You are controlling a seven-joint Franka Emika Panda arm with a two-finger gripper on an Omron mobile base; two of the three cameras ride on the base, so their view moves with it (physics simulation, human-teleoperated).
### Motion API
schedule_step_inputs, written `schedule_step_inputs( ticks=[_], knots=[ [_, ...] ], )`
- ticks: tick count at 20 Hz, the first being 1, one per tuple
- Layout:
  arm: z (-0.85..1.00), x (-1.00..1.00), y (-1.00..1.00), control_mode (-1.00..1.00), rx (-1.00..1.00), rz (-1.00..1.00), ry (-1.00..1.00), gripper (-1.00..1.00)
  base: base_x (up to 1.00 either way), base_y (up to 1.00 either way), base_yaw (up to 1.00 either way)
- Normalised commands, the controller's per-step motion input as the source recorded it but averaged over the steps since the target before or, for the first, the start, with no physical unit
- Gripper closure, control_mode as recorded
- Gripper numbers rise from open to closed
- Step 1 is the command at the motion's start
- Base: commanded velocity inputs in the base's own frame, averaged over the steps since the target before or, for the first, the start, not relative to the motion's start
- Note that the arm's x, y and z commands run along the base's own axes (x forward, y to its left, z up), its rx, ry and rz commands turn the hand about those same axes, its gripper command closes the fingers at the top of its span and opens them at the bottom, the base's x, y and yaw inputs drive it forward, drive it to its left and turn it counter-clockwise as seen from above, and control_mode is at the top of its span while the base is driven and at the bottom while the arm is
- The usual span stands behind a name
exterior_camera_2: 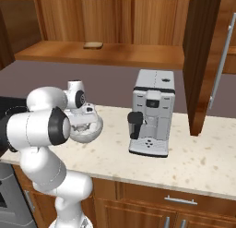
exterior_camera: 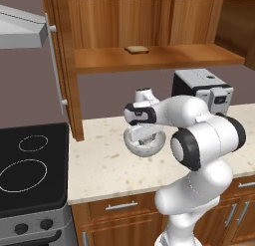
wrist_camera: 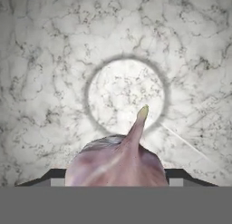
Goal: Pick the garlic from the cabinet and place it in the bowl. Then pick the bowl and place it in the sink. Then turn on the sink facuet.
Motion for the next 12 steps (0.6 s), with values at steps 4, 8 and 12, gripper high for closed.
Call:
schedule_step_inputs(
  ticks=[4, 8, 12],
  knots=[
    [-0.04, 0.06, 0.00, -1.00, 0.00, 0.00, 0.00, -1.00, 0.00, 0.00, 0.00],
    [0.24, 0.10, 0.00, -1.00, 0.00, 0.00, -0.06, -1.00, 0.00, 0.00, 0.00],
    [0.23, 0.06, 0.08, -1.00, -0.01, 0.00, -0.06, -1.00, 0.00, 0.00, 0.00]
  ],
)
